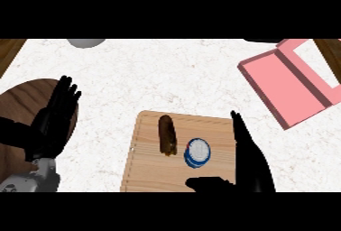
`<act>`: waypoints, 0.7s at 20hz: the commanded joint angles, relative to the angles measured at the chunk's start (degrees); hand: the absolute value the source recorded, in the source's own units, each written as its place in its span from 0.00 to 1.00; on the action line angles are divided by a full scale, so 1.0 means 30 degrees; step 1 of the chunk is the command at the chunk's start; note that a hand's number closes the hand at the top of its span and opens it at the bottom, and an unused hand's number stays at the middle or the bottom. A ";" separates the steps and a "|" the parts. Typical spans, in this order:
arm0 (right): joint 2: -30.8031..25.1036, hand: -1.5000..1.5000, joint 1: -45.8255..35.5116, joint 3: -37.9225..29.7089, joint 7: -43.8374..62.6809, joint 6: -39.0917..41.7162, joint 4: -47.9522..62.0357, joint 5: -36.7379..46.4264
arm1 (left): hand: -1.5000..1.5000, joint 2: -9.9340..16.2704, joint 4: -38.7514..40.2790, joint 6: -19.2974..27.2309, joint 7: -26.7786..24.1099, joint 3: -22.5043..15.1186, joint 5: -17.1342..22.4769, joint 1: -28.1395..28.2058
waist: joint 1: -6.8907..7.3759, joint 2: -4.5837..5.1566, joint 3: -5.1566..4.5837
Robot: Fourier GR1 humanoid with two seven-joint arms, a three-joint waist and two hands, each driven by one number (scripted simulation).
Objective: Pick the can from the cutting board and place it in the cardboard box
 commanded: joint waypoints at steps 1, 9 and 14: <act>0.0139 0.00 0.0060 0.1444 0.3220 -0.1580 0.0173 0.0641 | 0.50 -0.0509 -0.0186 0.0099 0.0018 -0.0309 -0.0430 0.0323 | -0.0038 -0.0023 -0.0002; 0.0139 0.00 0.0178 0.0399 0.2056 -0.1763 0.1777 0.0555 | 0.50 -0.0539 0.0083 -0.0192 0.0336 0.0236 -0.0570 -0.0058 | -0.0037 -0.0010 0.0002; 0.0139 0.00 0.0496 0.0598 0.1571 -0.2191 0.2199 0.0283 | 0.50 -0.1013 -0.0616 -0.0111 -0.0068 0.0064 -0.1012 0.0670 | -0.0017 -0.0019 0.0004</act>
